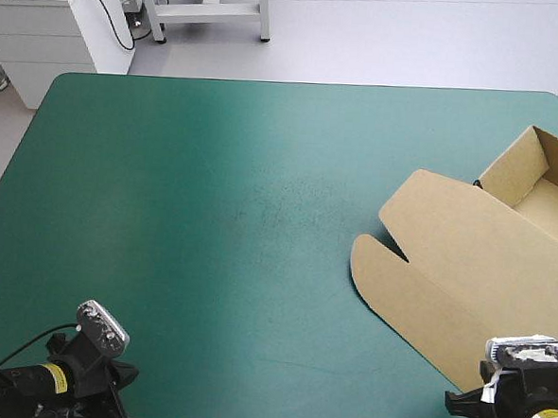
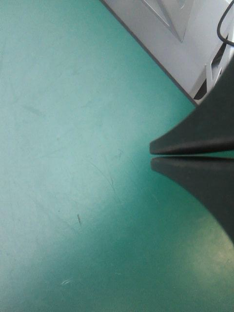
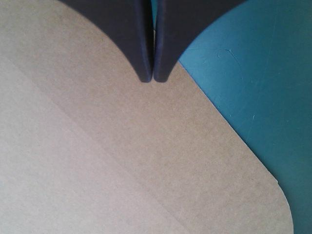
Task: Fold the box
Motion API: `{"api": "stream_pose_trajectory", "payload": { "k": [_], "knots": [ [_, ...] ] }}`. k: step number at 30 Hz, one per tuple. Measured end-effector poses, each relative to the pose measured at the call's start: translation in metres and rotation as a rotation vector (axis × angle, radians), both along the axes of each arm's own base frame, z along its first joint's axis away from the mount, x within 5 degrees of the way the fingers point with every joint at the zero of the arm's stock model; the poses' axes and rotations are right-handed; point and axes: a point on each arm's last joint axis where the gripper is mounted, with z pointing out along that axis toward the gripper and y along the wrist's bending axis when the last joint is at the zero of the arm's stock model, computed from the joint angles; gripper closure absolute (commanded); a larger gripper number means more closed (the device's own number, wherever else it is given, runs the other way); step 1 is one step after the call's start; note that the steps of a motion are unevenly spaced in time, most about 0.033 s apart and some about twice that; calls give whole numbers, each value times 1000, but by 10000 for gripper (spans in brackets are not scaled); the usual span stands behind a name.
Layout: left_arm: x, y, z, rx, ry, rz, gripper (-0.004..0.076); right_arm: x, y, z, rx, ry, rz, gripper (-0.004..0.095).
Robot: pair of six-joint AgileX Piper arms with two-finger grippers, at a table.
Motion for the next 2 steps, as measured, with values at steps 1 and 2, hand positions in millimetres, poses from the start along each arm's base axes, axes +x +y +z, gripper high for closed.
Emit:
{"api": "stream_pose_trajectory", "payload": {
  "k": [1,2],
  "knots": [
    [0,0,0,0,0,0,731,0,0,0,1,-2,0,924],
    [0,0,0,0,0,0,731,0,0,0,0,-2,1,924]
  ]
}}
